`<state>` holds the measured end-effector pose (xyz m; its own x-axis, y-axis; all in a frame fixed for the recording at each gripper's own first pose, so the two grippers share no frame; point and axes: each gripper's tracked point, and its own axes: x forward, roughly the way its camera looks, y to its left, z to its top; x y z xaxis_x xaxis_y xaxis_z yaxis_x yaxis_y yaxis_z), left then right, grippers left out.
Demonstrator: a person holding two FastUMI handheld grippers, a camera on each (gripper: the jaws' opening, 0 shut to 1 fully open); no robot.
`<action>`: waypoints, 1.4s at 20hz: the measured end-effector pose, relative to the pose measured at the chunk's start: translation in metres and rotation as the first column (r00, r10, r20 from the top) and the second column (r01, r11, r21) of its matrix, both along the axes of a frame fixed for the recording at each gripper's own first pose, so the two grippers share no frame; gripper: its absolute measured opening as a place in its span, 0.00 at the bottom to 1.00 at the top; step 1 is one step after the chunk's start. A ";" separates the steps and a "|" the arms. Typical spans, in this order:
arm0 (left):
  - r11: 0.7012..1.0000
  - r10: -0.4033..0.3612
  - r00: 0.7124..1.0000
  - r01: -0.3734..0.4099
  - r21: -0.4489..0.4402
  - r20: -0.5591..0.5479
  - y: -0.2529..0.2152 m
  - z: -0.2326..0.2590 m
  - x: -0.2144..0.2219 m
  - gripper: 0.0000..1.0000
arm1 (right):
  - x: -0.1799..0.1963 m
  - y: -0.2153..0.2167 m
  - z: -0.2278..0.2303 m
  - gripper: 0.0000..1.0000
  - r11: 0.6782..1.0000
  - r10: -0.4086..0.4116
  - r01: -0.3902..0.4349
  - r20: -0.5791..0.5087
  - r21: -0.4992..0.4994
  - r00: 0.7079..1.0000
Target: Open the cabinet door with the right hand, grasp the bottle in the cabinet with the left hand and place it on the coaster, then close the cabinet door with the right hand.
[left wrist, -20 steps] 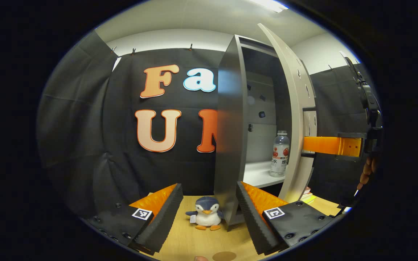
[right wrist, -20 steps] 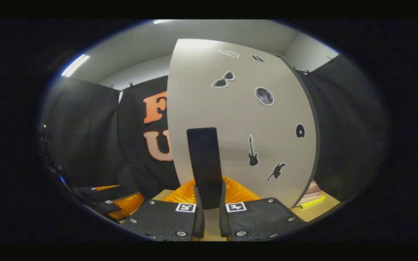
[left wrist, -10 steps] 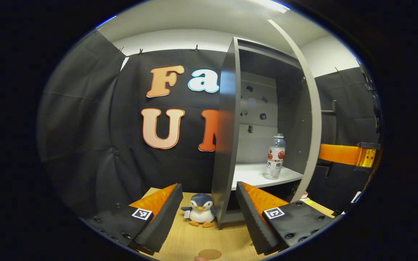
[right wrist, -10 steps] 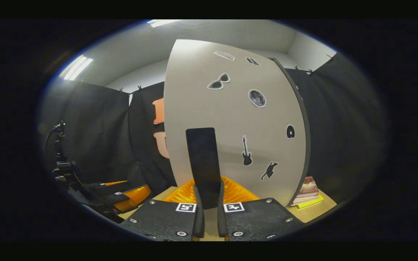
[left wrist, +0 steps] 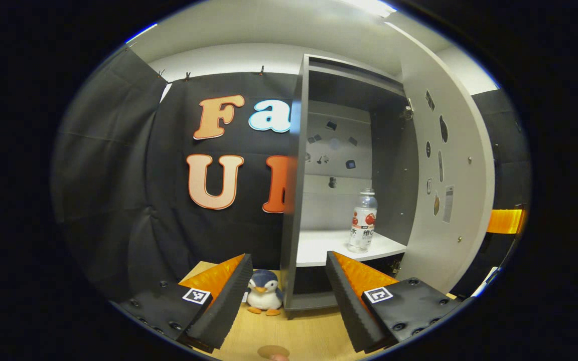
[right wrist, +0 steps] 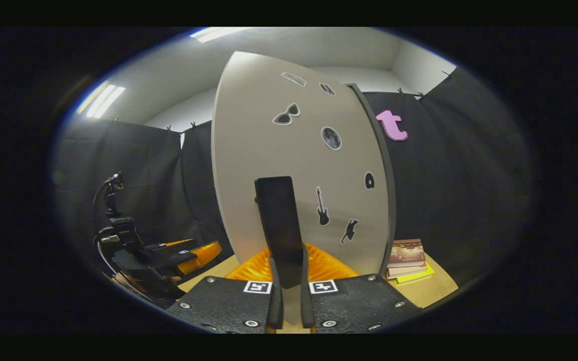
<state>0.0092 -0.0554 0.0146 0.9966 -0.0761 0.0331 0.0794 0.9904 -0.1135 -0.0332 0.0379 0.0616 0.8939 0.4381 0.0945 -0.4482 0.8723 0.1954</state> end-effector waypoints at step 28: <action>0.989 -0.136 0.990 0.135 0.055 0.025 -0.097 0.020 0.013 0.93 | -0.012 -0.153 -0.030 0.19 0.998 -0.035 0.037 -0.032 0.053 0.999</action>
